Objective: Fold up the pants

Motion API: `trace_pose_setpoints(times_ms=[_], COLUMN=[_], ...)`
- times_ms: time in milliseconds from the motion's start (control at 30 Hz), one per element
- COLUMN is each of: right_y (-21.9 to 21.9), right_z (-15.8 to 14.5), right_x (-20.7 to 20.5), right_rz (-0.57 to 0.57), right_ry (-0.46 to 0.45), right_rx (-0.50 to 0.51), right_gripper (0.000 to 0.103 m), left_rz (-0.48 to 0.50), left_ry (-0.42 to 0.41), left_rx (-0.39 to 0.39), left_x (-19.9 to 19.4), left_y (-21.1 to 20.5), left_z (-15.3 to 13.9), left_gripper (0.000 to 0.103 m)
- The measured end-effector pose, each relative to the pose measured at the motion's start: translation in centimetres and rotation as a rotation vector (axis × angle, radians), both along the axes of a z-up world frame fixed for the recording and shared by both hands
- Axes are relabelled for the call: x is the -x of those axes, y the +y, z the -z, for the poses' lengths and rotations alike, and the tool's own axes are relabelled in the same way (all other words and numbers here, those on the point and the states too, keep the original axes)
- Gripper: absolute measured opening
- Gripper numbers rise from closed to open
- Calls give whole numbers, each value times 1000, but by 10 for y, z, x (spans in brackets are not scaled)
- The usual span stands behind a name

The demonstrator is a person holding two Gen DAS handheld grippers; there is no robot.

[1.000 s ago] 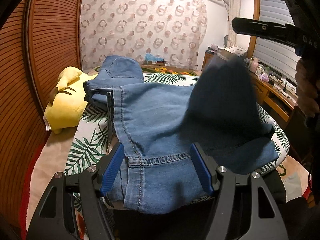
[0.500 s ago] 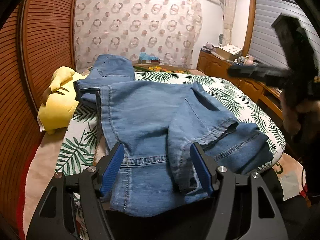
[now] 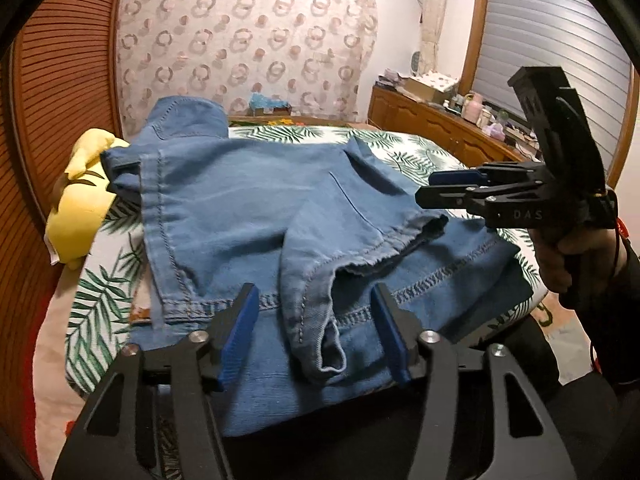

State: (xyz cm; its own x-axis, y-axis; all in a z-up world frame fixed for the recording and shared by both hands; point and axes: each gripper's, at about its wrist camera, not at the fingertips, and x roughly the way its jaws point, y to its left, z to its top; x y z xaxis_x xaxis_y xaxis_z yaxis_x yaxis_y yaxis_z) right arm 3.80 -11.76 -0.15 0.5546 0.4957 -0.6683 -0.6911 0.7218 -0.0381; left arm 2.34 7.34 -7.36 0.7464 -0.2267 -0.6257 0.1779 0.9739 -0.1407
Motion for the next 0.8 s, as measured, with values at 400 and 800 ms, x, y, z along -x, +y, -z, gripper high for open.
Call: trace_pose_setpoints(times_ms=[400, 800], right_y=[6, 40], right_z=[13, -67], right_x=[-22, -21], right_rz=[-48, -159], right_ry=[118, -85], right_rx=[-8, -56], right_gripper=[48, 9], left_rz=[7, -11], left_ry=[20, -86], left_rx=[-5, 29], left_x=[-11, 4], left_y=[-4, 4], left_z=[10, -13], left_gripper=[35, 9])
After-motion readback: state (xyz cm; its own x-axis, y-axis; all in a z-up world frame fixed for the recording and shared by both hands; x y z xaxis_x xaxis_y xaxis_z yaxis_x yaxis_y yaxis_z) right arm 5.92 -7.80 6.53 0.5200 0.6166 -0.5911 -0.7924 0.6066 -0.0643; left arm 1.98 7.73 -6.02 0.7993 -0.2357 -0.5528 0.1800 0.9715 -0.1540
